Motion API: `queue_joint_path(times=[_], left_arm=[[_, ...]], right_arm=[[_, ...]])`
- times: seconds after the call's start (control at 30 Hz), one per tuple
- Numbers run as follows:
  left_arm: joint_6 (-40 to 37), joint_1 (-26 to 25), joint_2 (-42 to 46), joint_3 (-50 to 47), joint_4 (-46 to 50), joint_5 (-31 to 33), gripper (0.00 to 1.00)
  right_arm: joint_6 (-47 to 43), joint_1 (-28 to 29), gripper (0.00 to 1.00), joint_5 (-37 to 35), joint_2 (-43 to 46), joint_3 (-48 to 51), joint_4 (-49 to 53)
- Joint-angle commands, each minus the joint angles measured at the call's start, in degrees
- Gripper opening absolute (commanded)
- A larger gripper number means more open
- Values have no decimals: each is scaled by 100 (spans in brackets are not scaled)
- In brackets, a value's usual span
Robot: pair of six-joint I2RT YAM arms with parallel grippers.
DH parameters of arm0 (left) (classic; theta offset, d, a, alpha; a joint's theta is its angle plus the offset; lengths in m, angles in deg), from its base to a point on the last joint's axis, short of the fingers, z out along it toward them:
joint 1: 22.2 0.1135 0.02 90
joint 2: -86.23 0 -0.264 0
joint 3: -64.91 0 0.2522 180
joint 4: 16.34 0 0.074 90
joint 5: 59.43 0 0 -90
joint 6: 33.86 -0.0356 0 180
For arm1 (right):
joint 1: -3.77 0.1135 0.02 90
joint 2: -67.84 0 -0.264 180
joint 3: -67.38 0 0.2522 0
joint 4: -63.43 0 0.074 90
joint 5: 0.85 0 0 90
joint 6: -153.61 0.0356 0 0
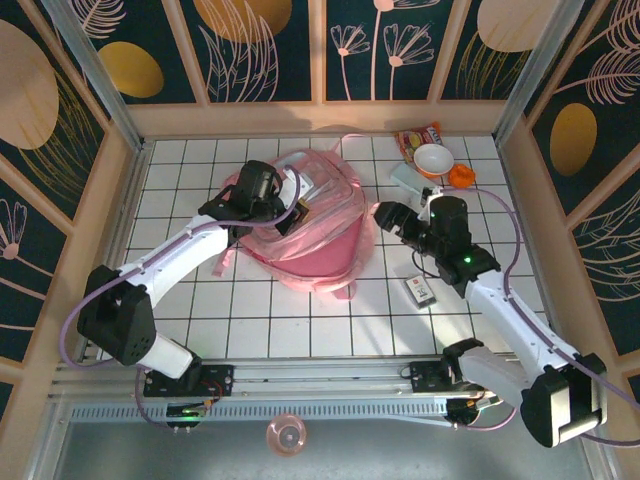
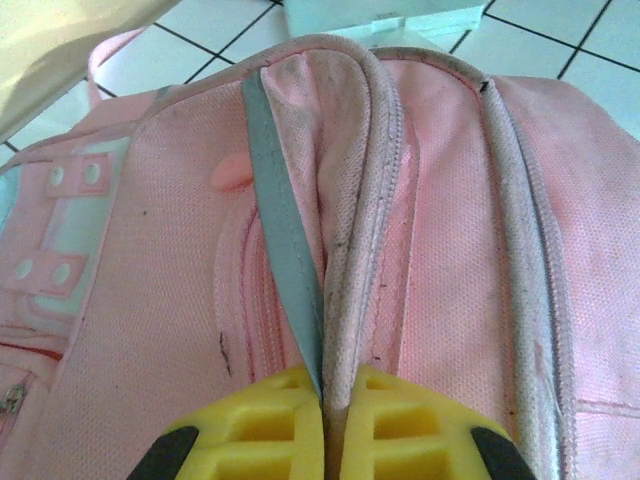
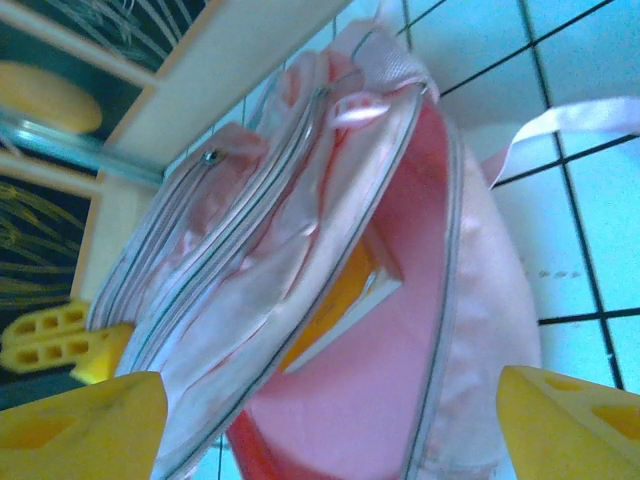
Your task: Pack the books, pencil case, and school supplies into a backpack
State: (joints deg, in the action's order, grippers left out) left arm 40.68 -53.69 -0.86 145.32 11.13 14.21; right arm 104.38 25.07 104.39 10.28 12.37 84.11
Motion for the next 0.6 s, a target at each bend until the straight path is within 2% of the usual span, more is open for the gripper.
queue_joint_path(times=[0.0, 0.23, 0.4, 0.5, 0.53, 0.57], left_arm=[[-280, 49, -176, -127, -228, -269, 0], [234, -186, -817, -308, -1053, 116, 0], [64, -602, -1397, -435, -1610, -22, 0], [212, -692, -1574, -373, -1576, -169, 7], [297, -685, -1558, -381, -1595, -203, 12], [414, -689, -1502, -413, -1657, -242, 22]], right_arm=[[-95, 40, 83, 823, -193, -79, -113], [-236, 418, 82, 305, -302, -146, -26], [-317, 394, 83, 88, -139, 30, -434], [-558, 385, 83, -38, -46, 4, -520], [-665, 388, 83, -51, -29, -29, -529], [-816, 397, 83, -56, -19, -69, -534]])
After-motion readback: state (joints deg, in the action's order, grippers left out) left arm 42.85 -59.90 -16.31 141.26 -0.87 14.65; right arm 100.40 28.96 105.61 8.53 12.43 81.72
